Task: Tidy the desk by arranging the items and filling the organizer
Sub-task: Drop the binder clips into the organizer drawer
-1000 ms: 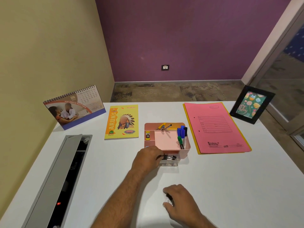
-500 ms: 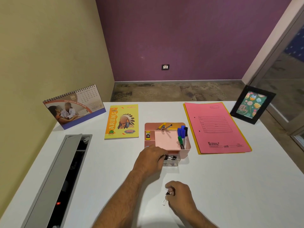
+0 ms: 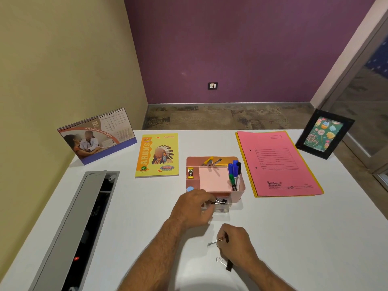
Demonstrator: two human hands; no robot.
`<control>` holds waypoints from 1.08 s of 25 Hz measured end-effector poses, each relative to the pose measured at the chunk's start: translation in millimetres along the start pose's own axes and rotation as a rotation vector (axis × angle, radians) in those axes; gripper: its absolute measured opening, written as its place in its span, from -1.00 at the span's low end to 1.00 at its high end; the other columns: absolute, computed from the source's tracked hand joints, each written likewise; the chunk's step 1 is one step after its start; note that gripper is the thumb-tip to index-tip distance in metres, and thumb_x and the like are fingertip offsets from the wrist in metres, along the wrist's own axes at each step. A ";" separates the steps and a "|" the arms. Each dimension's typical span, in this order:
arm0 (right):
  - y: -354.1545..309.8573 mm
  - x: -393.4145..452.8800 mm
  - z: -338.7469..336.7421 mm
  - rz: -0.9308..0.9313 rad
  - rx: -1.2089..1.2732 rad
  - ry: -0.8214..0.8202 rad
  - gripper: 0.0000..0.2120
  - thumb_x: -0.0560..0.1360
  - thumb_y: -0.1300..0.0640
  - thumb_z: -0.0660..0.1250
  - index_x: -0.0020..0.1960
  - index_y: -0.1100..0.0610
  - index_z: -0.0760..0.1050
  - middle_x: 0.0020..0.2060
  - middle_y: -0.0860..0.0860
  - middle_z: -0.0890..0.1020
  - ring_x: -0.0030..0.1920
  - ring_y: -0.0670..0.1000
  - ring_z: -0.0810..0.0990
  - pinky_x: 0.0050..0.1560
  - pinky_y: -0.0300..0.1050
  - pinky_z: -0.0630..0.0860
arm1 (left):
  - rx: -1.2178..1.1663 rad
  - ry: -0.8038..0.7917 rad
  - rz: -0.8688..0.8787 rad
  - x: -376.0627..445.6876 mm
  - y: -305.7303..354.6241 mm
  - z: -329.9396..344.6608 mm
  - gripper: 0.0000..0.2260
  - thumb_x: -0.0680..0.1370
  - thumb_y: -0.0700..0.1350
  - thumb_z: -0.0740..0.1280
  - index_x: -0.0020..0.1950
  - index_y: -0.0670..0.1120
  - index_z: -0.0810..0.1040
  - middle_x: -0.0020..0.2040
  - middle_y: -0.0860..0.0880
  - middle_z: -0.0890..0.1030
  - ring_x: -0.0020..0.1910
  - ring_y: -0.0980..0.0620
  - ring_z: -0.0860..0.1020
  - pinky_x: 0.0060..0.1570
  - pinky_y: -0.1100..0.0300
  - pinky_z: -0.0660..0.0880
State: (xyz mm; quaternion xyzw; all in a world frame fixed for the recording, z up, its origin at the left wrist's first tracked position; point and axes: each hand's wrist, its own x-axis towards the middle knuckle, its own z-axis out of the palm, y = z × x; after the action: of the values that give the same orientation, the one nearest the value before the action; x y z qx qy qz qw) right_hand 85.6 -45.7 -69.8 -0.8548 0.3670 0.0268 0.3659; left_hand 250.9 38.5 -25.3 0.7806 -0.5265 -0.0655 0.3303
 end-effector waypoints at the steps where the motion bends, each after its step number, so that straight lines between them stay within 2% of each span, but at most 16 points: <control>1: -4.1 -2.5 -3.9 0.038 0.155 0.068 -0.80 0.31 0.31 0.46 -0.31 0.03 0.55 -0.45 -0.08 0.60 -0.41 -0.13 0.54 -0.31 -0.19 0.55 | -0.049 -0.043 -0.009 0.5 2.3 -1.9 -0.77 0.43 0.04 0.40 0.03 -0.01 0.68 -0.08 0.09 0.69 -0.22 0.24 0.49 -0.17 0.40 0.41; 3: -15.4 -5.6 -13.2 0.080 0.492 0.171 -0.81 0.28 0.42 0.53 -0.28 0.18 0.61 -0.49 -0.04 0.60 -0.48 -0.14 0.51 -0.41 -0.31 0.48 | -0.114 -0.150 -0.019 2.0 3.8 -5.3 -0.72 0.41 0.07 0.43 0.05 -0.02 0.69 -0.06 0.08 0.70 -0.23 0.23 0.50 -0.19 0.39 0.46; 5: -26.8 -5.9 -22.2 0.076 0.754 0.219 -0.83 0.29 0.49 0.52 -0.21 0.31 0.61 -0.43 0.07 0.65 -0.44 -0.12 0.56 -0.40 -0.32 0.51 | -0.150 -0.223 -0.017 3.8 4.0 -6.0 -0.80 0.42 -0.01 0.44 -0.02 -0.06 0.72 -0.12 0.05 0.71 -0.25 0.18 0.55 -0.21 0.29 0.54; 8: -30.3 -5.2 -27.5 0.060 0.856 0.228 -0.79 0.31 0.47 0.53 -0.12 0.29 0.61 -0.27 0.17 0.70 -0.32 0.02 0.63 -0.34 -0.28 0.58 | -0.178 -0.197 -0.005 6.7 5.6 -5.0 -0.89 0.46 -0.12 0.43 -0.09 -0.09 0.73 -0.19 0.02 0.72 -0.26 0.14 0.60 -0.22 0.22 0.58; 10: -19.4 -7.5 -24.6 0.028 0.745 0.194 -0.69 0.30 0.35 0.59 -0.03 0.13 0.63 -0.18 0.05 0.71 -0.23 -0.02 0.66 -0.26 -0.28 0.59 | -0.126 -0.137 0.016 10.7 5.3 -5.3 -0.90 0.48 -0.12 0.44 -0.08 -0.09 0.73 -0.18 0.02 0.72 -0.25 0.15 0.61 -0.19 0.29 0.55; 11: -8.1 -8.9 -21.3 -0.036 0.602 0.175 -0.66 0.29 0.23 0.62 0.01 0.04 0.61 -0.15 -0.04 0.70 -0.17 -0.07 0.65 -0.19 -0.30 0.57 | -0.107 -0.093 0.013 13.4 4.1 -5.7 -0.91 0.48 -0.12 0.45 -0.07 -0.09 0.73 -0.18 0.02 0.72 -0.25 0.14 0.61 -0.18 0.32 0.54; 12: 4.8 -10.8 -18.6 -0.139 0.389 0.153 -0.64 0.29 0.07 0.62 0.03 -0.05 0.59 -0.11 -0.13 0.67 -0.11 -0.14 0.61 -0.09 -0.32 0.53 | -0.099 -0.044 -0.002 16.4 2.8 -6.2 -0.91 0.49 -0.12 0.46 -0.06 -0.09 0.73 -0.18 0.01 0.72 -0.24 0.13 0.61 -0.17 0.31 0.54; 14: 28.2 -14.5 -14.7 -0.367 -0.064 0.064 -0.57 0.26 -0.22 0.51 0.07 -0.11 0.56 -0.09 -0.23 0.59 -0.02 -0.20 0.48 0.02 -0.23 0.43 | -0.064 0.044 -0.042 22.7 2.3 -6.5 -0.89 0.49 -0.09 0.47 -0.02 -0.08 0.72 -0.14 0.02 0.72 -0.19 0.10 0.62 -0.11 0.27 0.55; 16: 47.5 -18.7 -10.2 -0.504 -0.328 -0.070 -0.52 0.24 -0.34 0.41 0.05 -0.11 0.56 -0.14 -0.21 0.56 -0.03 -0.15 0.44 0.02 -0.14 0.36 | -0.013 0.057 -0.104 27.8 4.7 -3.9 -0.85 0.52 -0.07 0.44 0.04 -0.08 0.70 -0.05 0.01 0.72 -0.10 0.07 0.62 -0.02 0.29 0.50; 18: 53.5 -23.5 -9.6 -0.536 -0.424 -0.151 -0.52 0.26 -0.36 0.35 0.05 -0.11 0.56 -0.12 -0.19 0.57 -0.02 -0.11 0.45 0.06 -0.12 0.32 | 0.007 -0.006 -0.184 29.5 8.8 1.5 -0.85 0.55 -0.09 0.41 0.08 -0.08 0.68 0.01 -0.01 0.70 -0.03 0.05 0.60 0.03 0.28 0.48; 21: 59.6 -22.5 -2.9 -0.586 -0.444 -0.131 -0.64 0.23 -0.29 0.40 -0.06 -0.13 0.59 -0.20 -0.23 0.58 -0.10 -0.15 0.49 0.04 -0.17 0.34 | 0.055 -0.086 -0.249 26.5 10.4 10.6 -0.86 0.56 -0.09 0.38 0.10 -0.04 0.65 0.05 0.00 0.67 0.01 0.02 0.59 0.07 0.18 0.55; 24: 62.2 -18.8 4.0 -0.593 -0.381 -0.091 -0.72 0.17 -0.17 0.44 -0.15 -0.13 0.60 -0.29 -0.24 0.59 -0.20 -0.19 0.50 -0.05 -0.22 0.39 | 0.109 -0.079 -0.284 24.6 12.7 11.8 -0.85 0.57 -0.06 0.36 0.12 -0.03 0.61 0.07 0.01 0.65 0.01 0.03 0.57 0.03 0.21 0.52; 27: 63.3 -17.0 5.8 -0.560 -0.280 -0.045 -0.75 0.21 -0.09 0.47 -0.12 -0.12 0.58 -0.26 -0.27 0.59 -0.18 -0.22 0.49 0.02 -0.21 0.40 | 0.119 -0.045 -0.262 23.7 13.0 6.0 -0.84 0.56 0.00 0.36 0.07 -0.03 0.61 0.02 0.03 0.64 -0.05 0.08 0.54 -0.03 0.23 0.50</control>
State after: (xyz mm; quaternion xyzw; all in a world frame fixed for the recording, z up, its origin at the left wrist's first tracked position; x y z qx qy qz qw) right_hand 33.5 -60.9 -107.1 -0.9639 0.1017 -0.0057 0.2459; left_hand 248.4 12.4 -16.5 0.8592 -0.4302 -0.0940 0.2603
